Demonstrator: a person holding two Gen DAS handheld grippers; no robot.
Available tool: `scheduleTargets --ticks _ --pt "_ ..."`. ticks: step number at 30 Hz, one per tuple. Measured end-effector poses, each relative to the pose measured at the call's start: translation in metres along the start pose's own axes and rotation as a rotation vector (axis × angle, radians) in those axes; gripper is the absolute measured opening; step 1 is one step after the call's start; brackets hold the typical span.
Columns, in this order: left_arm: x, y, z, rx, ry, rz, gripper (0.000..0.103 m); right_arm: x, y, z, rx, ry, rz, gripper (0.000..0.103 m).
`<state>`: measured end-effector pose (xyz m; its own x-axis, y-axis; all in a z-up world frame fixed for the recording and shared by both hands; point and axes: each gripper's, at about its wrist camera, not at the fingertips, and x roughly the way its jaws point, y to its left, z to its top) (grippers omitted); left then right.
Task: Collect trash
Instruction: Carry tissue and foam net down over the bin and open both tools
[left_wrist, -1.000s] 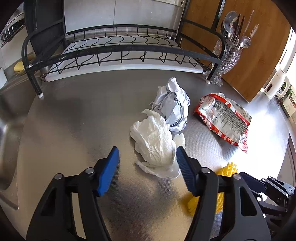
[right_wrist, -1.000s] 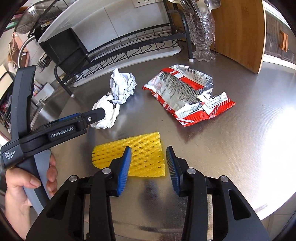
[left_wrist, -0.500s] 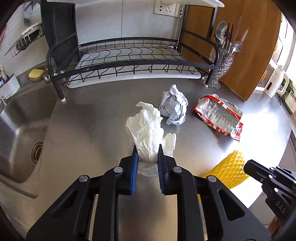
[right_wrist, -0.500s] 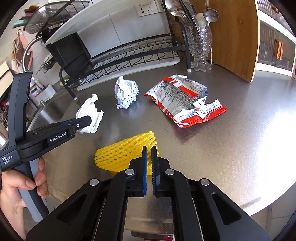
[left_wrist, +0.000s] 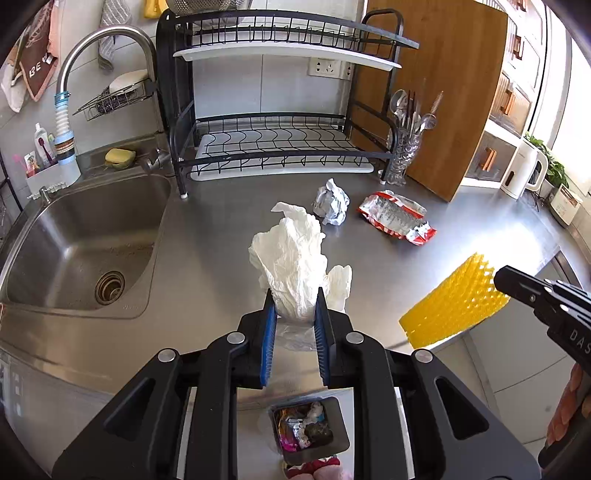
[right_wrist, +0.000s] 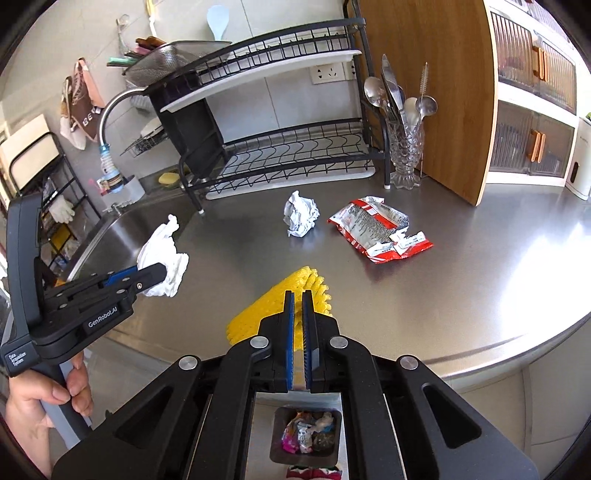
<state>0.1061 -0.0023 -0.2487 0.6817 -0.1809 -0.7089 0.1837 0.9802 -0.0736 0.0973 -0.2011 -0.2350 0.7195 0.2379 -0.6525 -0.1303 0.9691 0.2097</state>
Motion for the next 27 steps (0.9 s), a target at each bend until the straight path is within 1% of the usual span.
scheduleTargets --ticks 4,7,11,14,16,20,24,27 --pt "-0.030 -0.004 -0.044 0.011 -0.008 0.002 0.018 -0.028 0.016 -0.022 -0.036 -0.006 -0.002 0.005" --pt "-0.042 -0.004 -0.081 -0.001 0.004 0.001 0.018 -0.041 0.028 -0.047 -0.067 0.000 -0.006 0.005" --pt "-0.046 -0.001 -0.125 -0.029 0.031 -0.019 0.018 -0.044 0.036 -0.083 -0.083 0.026 -0.007 0.005" --pt "-0.045 -0.001 -0.155 -0.018 0.030 -0.020 0.018 -0.038 0.036 -0.111 -0.068 0.057 0.004 0.005" --pt "-0.039 -0.002 -0.175 -0.013 0.038 -0.014 0.018 -0.028 0.034 -0.129 -0.054 0.088 0.015 0.005" --pt "-0.015 0.000 -0.211 -0.033 0.090 -0.021 0.018 -0.004 0.036 -0.165 -0.050 0.144 0.008 0.005" --pt "0.019 0.003 -0.247 -0.059 0.156 -0.020 0.018 0.027 0.035 -0.199 -0.060 0.196 -0.019 0.005" --pt "0.047 0.008 -0.270 -0.088 0.203 -0.024 0.018 0.056 0.027 -0.223 -0.034 0.251 -0.024 0.005"
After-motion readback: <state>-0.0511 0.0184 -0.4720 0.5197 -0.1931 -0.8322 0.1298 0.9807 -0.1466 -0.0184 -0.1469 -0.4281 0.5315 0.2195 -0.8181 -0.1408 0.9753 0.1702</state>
